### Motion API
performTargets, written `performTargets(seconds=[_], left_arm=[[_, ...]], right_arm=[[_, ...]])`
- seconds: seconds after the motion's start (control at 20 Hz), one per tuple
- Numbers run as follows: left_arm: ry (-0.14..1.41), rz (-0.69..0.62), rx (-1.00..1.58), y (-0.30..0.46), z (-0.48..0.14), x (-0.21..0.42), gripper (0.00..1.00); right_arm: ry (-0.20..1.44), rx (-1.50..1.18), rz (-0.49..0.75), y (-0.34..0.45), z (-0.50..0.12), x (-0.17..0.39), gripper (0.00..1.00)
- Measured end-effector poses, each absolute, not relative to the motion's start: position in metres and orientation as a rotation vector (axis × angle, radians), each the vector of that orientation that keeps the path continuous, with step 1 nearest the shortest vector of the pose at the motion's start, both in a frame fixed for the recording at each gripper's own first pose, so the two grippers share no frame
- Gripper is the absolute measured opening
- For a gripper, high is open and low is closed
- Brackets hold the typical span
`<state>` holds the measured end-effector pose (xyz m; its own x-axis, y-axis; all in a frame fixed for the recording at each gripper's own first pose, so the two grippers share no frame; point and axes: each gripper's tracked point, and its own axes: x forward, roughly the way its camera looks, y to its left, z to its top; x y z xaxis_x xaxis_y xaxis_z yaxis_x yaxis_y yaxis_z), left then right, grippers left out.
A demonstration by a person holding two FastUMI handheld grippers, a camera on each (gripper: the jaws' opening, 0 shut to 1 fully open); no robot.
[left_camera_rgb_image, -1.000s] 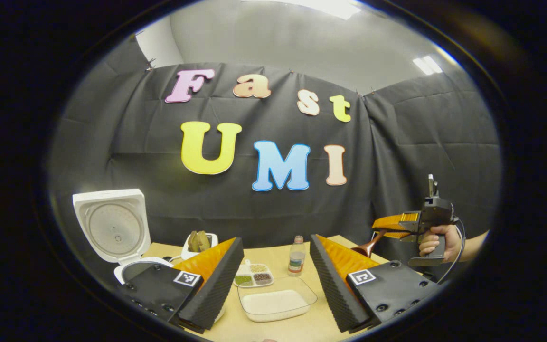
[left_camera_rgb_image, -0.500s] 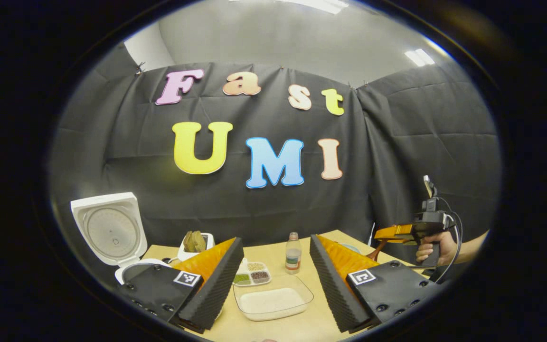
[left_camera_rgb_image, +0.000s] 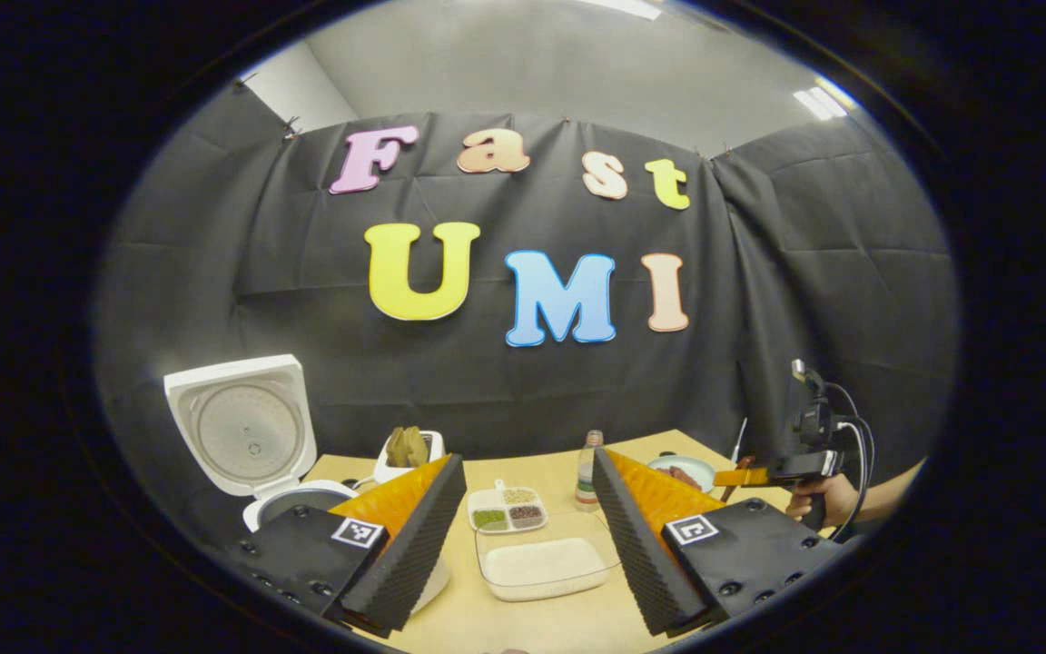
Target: Close the left gripper, press the button to open the rice cooker; take a wooden spoon from the chopstick holder with the right hand, scoop a spoonful of rice and pour it into the rice cooker, then put the wooden spoon back into the chopstick holder.
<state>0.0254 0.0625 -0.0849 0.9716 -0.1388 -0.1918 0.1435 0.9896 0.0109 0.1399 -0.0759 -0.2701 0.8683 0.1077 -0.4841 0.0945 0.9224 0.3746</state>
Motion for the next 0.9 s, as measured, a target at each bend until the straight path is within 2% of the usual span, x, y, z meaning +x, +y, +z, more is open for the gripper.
performTargets(seconds=[0.45, 0.55, 0.7, 0.8, 0.85, 0.9], left_arm=[[0.202, -0.124, 0.025, 0.066, -0.085, 0.023, 0.97], [0.196, -0.143, 0.022, 0.061, -0.085, 0.026, 0.97], [0.191, -0.188, 0.012, 0.048, -0.087, 0.034, 0.97], [0.183, -0.222, 0.001, 0.038, -0.086, 0.041, 0.97], [0.177, -0.237, -0.008, 0.033, -0.083, 0.045, 0.97], [0.171, -0.249, -0.018, 0.031, -0.082, 0.049, 0.97]], right_arm=[[0.514, 0.305, -0.010, -0.067, -0.292, 0.135, 0.12], [0.505, 0.242, -0.007, -0.073, -0.291, 0.128, 0.28], [0.495, 0.121, -0.096, -0.107, -0.281, 0.118, 0.99], [0.431, 0.093, -0.132, -0.117, -0.254, 0.107, 0.94], [0.396, 0.069, -0.154, -0.123, -0.238, 0.102, 0.99], [0.355, 0.052, -0.168, -0.128, -0.221, 0.097, 0.99]])
